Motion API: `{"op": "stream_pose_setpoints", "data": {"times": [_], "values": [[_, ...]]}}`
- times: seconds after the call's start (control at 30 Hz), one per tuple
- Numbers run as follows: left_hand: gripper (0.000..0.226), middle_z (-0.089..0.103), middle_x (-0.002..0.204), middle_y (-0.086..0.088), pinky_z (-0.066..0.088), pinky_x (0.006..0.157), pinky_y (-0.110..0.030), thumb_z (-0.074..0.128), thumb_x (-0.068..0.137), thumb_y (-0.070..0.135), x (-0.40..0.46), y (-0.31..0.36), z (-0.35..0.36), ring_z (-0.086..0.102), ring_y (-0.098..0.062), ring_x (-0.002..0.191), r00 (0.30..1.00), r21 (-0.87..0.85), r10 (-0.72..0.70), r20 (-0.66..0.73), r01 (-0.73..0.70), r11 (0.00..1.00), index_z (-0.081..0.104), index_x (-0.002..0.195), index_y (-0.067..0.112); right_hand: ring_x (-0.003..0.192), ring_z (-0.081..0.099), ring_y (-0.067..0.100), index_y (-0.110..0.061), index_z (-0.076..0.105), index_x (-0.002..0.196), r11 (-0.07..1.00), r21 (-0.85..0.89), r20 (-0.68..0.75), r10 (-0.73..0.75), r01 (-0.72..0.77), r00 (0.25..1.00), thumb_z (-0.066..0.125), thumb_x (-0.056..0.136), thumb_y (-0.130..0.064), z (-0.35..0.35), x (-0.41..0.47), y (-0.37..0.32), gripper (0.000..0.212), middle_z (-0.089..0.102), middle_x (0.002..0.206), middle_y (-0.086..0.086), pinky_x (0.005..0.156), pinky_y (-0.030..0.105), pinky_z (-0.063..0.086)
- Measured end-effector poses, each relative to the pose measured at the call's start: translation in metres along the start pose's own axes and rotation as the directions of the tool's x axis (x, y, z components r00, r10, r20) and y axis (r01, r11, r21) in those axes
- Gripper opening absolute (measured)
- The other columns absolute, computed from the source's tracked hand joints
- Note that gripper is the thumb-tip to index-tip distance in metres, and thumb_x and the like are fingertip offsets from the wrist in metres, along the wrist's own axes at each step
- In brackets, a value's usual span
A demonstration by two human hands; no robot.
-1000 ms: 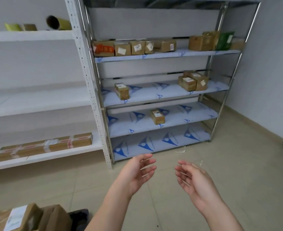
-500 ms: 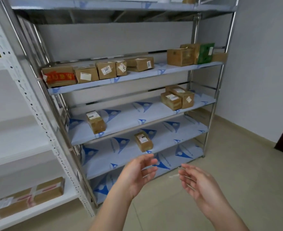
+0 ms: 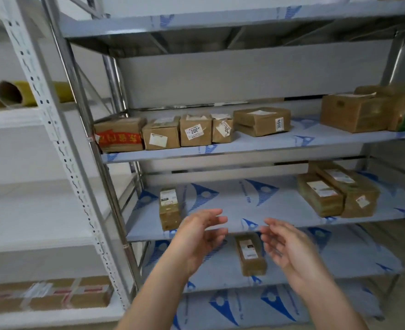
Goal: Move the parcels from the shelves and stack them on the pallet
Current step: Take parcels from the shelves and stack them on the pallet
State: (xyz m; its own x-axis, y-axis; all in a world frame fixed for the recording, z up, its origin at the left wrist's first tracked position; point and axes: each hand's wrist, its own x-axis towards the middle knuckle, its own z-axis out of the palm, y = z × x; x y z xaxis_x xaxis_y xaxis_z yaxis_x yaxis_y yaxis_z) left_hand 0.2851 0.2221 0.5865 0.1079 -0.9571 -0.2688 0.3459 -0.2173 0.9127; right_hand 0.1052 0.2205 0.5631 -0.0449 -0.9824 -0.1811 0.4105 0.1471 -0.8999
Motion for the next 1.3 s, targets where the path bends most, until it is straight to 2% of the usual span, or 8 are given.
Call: {"op": "stream_pose_setpoints", "data": {"times": [0.23, 0.57, 0.73, 0.8, 0.9, 1.0, 1.2, 1.3], "values": [[0.016, 0.070, 0.090, -0.008, 0.053, 0.071, -0.031, 0.055, 0.097, 0.011, 0.094, 0.061, -0.031, 0.064, -0.019, 0.069, 0.979, 0.033, 0.160, -0.125, -0.157, 0.987, 0.068, 0.105, 0.008, 0.081, 0.062, 0.020, -0.007, 0.068, 0.099, 0.997, -0.072, 0.164, 0.037, -0.025, 0.986, 0.051, 0.097, -0.002, 0.073, 0.097, 0.004, 0.018, 0.073, 0.083, 0.009, 0.074, 0.030, 0.048], [0.019, 0.073, 0.104, -0.014, 0.055, 0.090, -0.040, 0.055, 0.096, 0.008, 0.204, 0.122, -0.018, 0.066, -0.024, 0.081, 0.967, 0.127, 0.244, -0.076, -0.234, 0.964, 0.071, 0.106, 0.010, 0.080, 0.064, 0.017, -0.010, 0.070, 0.099, 0.996, -0.059, 0.119, -0.062, 0.069, 0.991, 0.050, 0.098, -0.003, 0.118, 0.203, -0.025, 0.021, 0.074, 0.085, 0.007, 0.074, 0.029, 0.050], [0.016, 0.073, 0.102, -0.013, 0.056, 0.083, -0.034, 0.054, 0.098, 0.010, 0.233, 0.126, 0.012, 0.068, -0.023, 0.082, 0.960, 0.111, 0.270, -0.076, -0.261, 0.959, 0.069, 0.105, 0.011, 0.081, 0.065, 0.017, -0.010, 0.071, 0.099, 0.993, -0.049, 0.054, -0.107, 0.110, 0.993, 0.053, 0.097, -0.004, 0.110, 0.243, -0.043, 0.019, 0.074, 0.085, 0.006, 0.073, 0.028, 0.050], [0.013, 0.069, 0.104, -0.012, 0.057, 0.080, -0.031, 0.054, 0.098, 0.008, 0.246, 0.126, 0.021, 0.067, -0.022, 0.088, 0.880, 0.071, 0.402, -0.254, -0.398, 0.915, 0.066, 0.103, 0.012, 0.081, 0.065, 0.016, -0.011, 0.071, 0.096, 0.989, -0.055, 0.050, -0.136, 0.139, 0.989, 0.053, 0.097, -0.004, 0.107, 0.257, -0.054, 0.019, 0.073, 0.084, 0.006, 0.073, 0.027, 0.050], [0.021, 0.052, 0.125, -0.003, 0.049, 0.088, -0.031, 0.054, 0.095, 0.009, 0.268, 0.134, 0.020, 0.055, -0.022, 0.112, 0.545, 0.275, 0.629, -0.554, -0.593, 0.757, 0.055, 0.112, 0.019, 0.084, 0.067, 0.016, -0.013, 0.071, 0.096, 0.974, -0.121, 0.117, -0.178, 0.192, 0.977, 0.052, 0.098, -0.005, 0.109, 0.273, -0.072, 0.021, 0.075, 0.082, 0.002, 0.078, 0.028, 0.052], [0.043, 0.027, 0.147, 0.000, 0.025, 0.114, -0.049, 0.054, 0.093, 0.015, 0.292, 0.144, 0.003, 0.025, -0.027, 0.138, 0.346, 0.630, 0.800, -0.491, -0.492, 0.600, 0.048, 0.134, 0.029, 0.088, 0.068, 0.015, -0.017, 0.071, 0.098, 0.943, -0.189, 0.249, -0.223, 0.273, 0.943, 0.051, 0.099, -0.007, 0.121, 0.283, -0.086, 0.023, 0.076, 0.088, -0.001, 0.080, 0.027, 0.054], [0.055, 0.017, 0.163, 0.009, 0.003, 0.119, -0.050, 0.032, 0.092, 0.049, 0.310, 0.147, -0.018, 0.006, -0.020, 0.149, 0.288, 0.947, 0.939, -0.189, -0.200, 0.252, 0.047, 0.143, 0.035, 0.088, 0.067, 0.005, -0.017, 0.070, 0.099, 0.802, -0.176, 0.545, -0.404, 0.571, 0.735, 0.054, 0.097, -0.004, 0.164, 0.289, -0.092, 0.021, 0.074, 0.092, -0.006, 0.081, 0.019, 0.053], [0.056, 0.014, 0.165, 0.009, -0.008, 0.120, -0.046, 0.027, 0.091, 0.051, 0.313, 0.151, -0.030, -0.003, -0.021, 0.152, 0.344, 0.969, 0.923, -0.174, -0.106, 0.222, 0.051, 0.138, 0.035, 0.106, 0.057, 0.004, -0.021, 0.069, 0.101, 0.262, -0.310, 0.607, -0.685, 0.914, 0.403, 0.056, 0.091, -0.013, 0.186, 0.300, -0.080, 0.019, 0.067, 0.106, -0.013, 0.096, 0.022, 0.043]]}}
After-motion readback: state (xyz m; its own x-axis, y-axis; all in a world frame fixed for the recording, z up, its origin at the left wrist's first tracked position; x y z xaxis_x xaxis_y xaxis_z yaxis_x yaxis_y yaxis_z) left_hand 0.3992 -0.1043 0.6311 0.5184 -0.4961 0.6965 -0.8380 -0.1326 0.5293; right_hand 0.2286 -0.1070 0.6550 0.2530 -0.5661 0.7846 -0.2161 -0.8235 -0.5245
